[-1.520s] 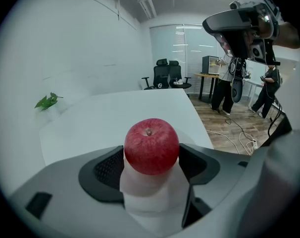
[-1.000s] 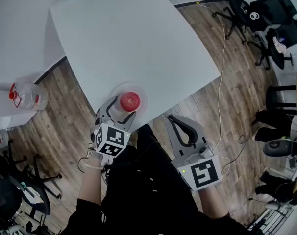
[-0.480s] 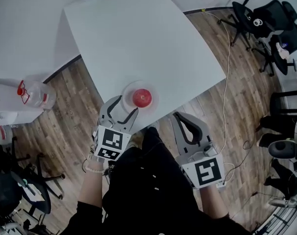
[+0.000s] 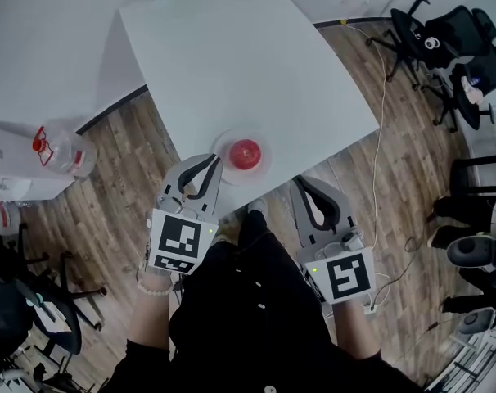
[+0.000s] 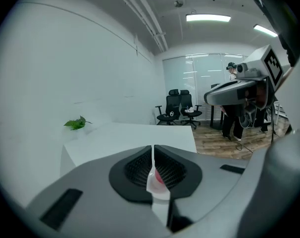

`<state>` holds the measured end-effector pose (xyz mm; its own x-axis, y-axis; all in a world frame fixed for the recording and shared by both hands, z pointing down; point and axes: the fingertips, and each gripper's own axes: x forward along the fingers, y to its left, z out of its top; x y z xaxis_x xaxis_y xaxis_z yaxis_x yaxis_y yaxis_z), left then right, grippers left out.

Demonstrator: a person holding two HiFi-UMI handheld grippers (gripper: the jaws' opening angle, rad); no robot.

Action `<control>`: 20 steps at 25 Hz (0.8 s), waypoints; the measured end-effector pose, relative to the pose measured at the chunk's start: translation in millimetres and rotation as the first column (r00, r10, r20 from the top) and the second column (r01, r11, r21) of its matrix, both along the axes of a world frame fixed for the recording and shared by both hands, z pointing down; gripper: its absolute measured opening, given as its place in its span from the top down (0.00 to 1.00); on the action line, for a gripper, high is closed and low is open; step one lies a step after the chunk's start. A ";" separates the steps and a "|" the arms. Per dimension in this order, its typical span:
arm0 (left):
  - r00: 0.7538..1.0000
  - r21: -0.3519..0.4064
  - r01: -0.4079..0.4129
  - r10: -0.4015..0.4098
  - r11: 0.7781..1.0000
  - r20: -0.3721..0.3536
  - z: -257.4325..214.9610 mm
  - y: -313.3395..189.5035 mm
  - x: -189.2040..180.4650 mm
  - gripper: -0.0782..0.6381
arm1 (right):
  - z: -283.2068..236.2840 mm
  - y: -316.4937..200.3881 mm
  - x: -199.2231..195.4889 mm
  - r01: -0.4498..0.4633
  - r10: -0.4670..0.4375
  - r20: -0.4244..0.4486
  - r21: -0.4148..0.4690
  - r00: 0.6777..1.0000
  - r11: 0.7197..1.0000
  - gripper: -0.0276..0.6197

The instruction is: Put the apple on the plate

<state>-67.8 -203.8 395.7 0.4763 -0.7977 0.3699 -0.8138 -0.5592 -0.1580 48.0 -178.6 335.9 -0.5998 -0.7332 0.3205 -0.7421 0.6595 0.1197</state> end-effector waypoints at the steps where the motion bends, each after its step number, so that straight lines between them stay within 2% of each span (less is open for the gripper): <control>1: 1.000 0.009 0.000 0.000 1.000 -0.002 -5.4 1.7 -1.1 0.85 | -2.6 0.2 -1.5 0.001 -0.001 0.009 0.015 1.000 1.000 0.89; 8: 1.000 0.091 0.012 -0.014 0.996 0.022 -50.3 11.6 -6.2 0.87 | -16.0 7.6 -10.4 0.025 -0.026 0.017 0.034 1.000 0.999 0.89; 11: 0.999 0.086 0.034 -0.034 0.996 0.007 -64.9 14.6 -5.8 0.87 | -28.4 4.6 -13.4 0.027 -0.030 0.046 0.076 0.998 0.997 0.89; 15: 0.999 0.090 0.048 -0.050 0.995 0.019 -77.1 20.3 -4.6 0.87 | -25.2 5.7 -7.0 0.006 -0.006 0.001 0.055 1.000 0.998 0.89; 20: 0.999 0.101 0.045 -0.047 0.994 0.021 -84.8 24.9 -2.9 0.87 | -42.0 2.3 -11.7 0.010 -0.015 0.047 0.102 0.999 0.995 0.89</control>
<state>-70.7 -178.9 311.0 0.4306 -0.8522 0.2973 -0.8338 -0.5017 -0.2304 36.3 -176.3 293.9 -0.6221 -0.7527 0.2154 -0.7401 0.6551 0.1519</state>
